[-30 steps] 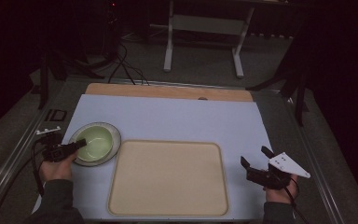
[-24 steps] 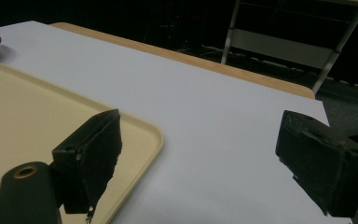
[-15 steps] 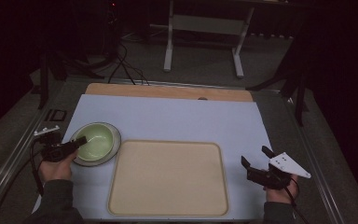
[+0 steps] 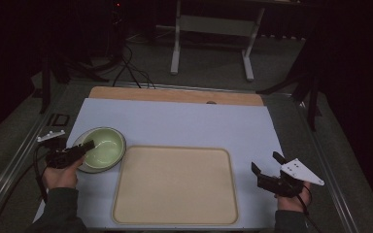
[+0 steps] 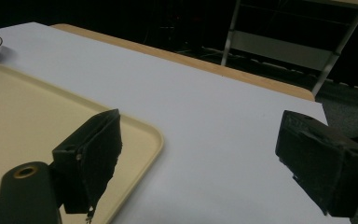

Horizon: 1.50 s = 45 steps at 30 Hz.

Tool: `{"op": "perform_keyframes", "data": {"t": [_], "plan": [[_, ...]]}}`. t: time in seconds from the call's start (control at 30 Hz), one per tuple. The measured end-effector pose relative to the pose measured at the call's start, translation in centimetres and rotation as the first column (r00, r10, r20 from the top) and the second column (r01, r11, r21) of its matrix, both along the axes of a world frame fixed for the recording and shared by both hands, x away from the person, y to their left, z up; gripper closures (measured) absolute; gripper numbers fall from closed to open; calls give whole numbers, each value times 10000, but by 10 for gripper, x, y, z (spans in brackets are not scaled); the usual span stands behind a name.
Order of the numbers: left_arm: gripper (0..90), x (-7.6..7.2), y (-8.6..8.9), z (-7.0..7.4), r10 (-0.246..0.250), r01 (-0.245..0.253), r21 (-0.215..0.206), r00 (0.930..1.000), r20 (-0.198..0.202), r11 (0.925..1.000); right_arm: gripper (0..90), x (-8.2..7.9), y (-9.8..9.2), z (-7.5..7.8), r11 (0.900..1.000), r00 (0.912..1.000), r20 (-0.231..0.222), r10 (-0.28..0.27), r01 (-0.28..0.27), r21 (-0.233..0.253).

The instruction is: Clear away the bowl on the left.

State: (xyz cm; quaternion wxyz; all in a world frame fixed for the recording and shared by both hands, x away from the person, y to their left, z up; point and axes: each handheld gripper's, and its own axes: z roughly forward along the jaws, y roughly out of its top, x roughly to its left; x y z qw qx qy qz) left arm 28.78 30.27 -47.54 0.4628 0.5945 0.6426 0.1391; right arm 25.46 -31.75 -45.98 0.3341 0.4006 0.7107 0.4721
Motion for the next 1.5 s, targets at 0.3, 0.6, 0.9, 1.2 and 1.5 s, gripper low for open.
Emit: {"op": "perform_keyframes", "data": {"t": [0.3,0.6,0.9,1.2,1.5], "plan": [[807,-3,-10,7,-399,396,107,9988,275,9992,140,0,0,0,10000,10000,13,-4,4,4],[807,-5,-19,11,-624,622,76,9973,399,9980,140,0,0,0,10000,10000,32,-14,14,-5],[807,-6,-29,14,-948,944,117,9945,451,9955,140,0,-1,0,10000,10000,37,-19,19,4],[807,-6,-40,15,-1254,1247,186,9911,443,9920,140,0,0,0,10000,10000,26,-17,17,8],[807,-6,-50,16,-1544,1531,312,9869,462,9877,140,0,0,0,10000,10000,32,-5,5,3]]}}
